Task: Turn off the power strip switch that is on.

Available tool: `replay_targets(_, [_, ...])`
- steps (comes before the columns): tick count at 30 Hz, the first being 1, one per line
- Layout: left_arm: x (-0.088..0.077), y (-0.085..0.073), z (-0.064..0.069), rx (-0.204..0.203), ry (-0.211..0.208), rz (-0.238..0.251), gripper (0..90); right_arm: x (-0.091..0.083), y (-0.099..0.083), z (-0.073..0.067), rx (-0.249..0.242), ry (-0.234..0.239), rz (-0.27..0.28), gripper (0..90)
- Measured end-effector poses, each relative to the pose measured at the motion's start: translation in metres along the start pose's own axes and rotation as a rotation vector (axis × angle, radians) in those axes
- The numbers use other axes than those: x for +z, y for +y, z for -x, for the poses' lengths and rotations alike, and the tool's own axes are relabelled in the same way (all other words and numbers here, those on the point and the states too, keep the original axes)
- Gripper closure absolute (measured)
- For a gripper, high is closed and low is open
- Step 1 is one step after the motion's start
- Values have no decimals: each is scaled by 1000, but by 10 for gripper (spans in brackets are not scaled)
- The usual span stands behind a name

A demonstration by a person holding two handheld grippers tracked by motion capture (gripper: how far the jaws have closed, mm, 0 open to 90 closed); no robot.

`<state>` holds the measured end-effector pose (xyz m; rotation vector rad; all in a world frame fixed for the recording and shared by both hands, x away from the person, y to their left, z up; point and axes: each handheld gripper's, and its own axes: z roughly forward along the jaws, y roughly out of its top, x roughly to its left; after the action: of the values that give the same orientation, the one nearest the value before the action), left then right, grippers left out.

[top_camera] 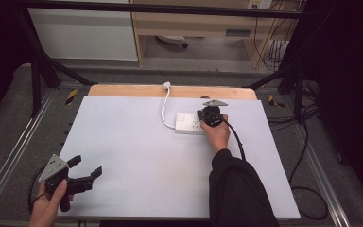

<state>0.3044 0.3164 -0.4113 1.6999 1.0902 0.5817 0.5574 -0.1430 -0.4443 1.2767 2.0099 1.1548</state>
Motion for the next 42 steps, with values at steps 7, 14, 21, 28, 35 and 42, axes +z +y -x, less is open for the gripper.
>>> replay_targets(7, [0,0,0,0,0,0,60,0,-1,0,-6,-1,6,900])
replay_targets(14, [0,0,0,1,1,-1,60,-1,-2,0,-7,-2,10,900])
replay_targets(21, [0,0,0,2,0,-2,60,-1,-3,0,-5,-1,12,900])
replay_targets(28, [1,0,0,2,0,-2,60,-1,-3,-1,-7,-5,16,900])
replay_targets(35, [1,0,0,6,1,-4,60,-1,-4,-1,-4,-7,18,900])
replay_targets(42, [1,0,0,4,1,-5,60,-1,-4,-1,-3,-7,23,900])
